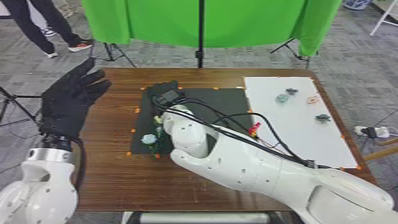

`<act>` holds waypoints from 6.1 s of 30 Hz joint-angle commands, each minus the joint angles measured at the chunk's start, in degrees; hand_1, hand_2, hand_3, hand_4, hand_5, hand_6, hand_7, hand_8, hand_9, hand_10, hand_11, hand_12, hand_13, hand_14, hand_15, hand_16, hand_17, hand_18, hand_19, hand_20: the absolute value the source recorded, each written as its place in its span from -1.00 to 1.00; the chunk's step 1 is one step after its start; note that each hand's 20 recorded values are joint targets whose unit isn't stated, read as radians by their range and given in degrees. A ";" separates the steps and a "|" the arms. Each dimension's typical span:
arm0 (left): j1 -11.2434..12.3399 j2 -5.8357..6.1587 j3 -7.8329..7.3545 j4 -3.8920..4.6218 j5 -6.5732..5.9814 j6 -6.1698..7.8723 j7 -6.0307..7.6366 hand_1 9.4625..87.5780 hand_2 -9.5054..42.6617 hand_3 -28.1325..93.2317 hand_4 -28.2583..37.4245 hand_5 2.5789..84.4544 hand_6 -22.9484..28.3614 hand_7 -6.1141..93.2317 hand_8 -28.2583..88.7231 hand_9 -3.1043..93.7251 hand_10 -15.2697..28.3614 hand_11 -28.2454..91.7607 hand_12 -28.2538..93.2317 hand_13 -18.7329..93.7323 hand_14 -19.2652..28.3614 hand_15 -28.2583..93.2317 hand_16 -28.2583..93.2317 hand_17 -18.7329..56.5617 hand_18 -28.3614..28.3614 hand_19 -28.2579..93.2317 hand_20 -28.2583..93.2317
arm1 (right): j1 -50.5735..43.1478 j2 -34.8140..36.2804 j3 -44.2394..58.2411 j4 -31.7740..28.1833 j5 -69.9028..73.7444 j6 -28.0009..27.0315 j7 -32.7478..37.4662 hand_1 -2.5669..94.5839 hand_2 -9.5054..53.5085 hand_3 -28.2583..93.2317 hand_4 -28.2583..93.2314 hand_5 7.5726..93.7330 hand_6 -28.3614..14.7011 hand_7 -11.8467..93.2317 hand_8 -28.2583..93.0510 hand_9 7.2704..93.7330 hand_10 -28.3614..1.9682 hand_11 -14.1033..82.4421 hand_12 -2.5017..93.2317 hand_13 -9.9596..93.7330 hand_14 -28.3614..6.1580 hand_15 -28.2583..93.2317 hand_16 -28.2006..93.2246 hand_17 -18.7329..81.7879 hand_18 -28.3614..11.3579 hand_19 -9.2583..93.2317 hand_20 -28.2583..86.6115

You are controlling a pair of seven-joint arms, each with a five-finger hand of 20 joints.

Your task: Arrange flowers

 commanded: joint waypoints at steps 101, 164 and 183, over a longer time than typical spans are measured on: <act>12.81 -4.07 -4.27 -1.57 -2.08 1.19 1.89 -0.61 -0.38 0.78 -0.85 -0.07 0.33 -0.64 -0.66 -0.20 0.65 -0.08 -0.34 -0.21 0.95 0.35 -0.67 -0.74 0.90 0.35 -0.23 | -11.01 7.94 6.25 -12.11 0.84 0.55 -3.43 0.16 -1.00 0.56 -1.00 0.79 0.55 -0.52 -0.55 0.89 0.40 -0.29 -0.22 0.49 0.12 0.71 -0.24 -0.08 -0.64 1.00 0.50; 18.98 -1.84 0.52 -1.08 -8.33 4.44 9.78 -0.64 -0.38 0.79 -0.85 -0.08 0.32 -0.64 -0.66 -0.20 0.64 -0.08 -0.34 -0.21 0.95 0.35 -0.67 -0.74 0.90 0.35 -0.24 | -2.06 40.79 11.85 -8.25 19.70 12.34 18.97 -0.23 -1.00 0.80 -1.00 0.16 0.38 -0.48 -0.76 0.25 -0.22 -0.18 -0.65 0.17 -0.24 0.74 -0.39 -0.22 -0.71 0.97 0.43; 17.08 -2.37 0.88 -0.41 -8.57 4.54 8.25 -0.63 -0.38 0.80 -0.85 -0.08 0.32 -0.64 -0.66 -0.20 0.63 -0.07 -0.34 -0.21 0.96 0.35 -0.67 -0.74 0.90 0.35 -0.24 | -4.08 35.70 9.92 -3.75 16.56 5.08 13.91 -0.26 -1.00 0.80 -1.00 0.11 0.51 -0.45 -0.77 0.22 -0.15 -0.17 -0.64 0.16 -0.19 0.75 -0.39 -0.29 -0.72 0.91 0.46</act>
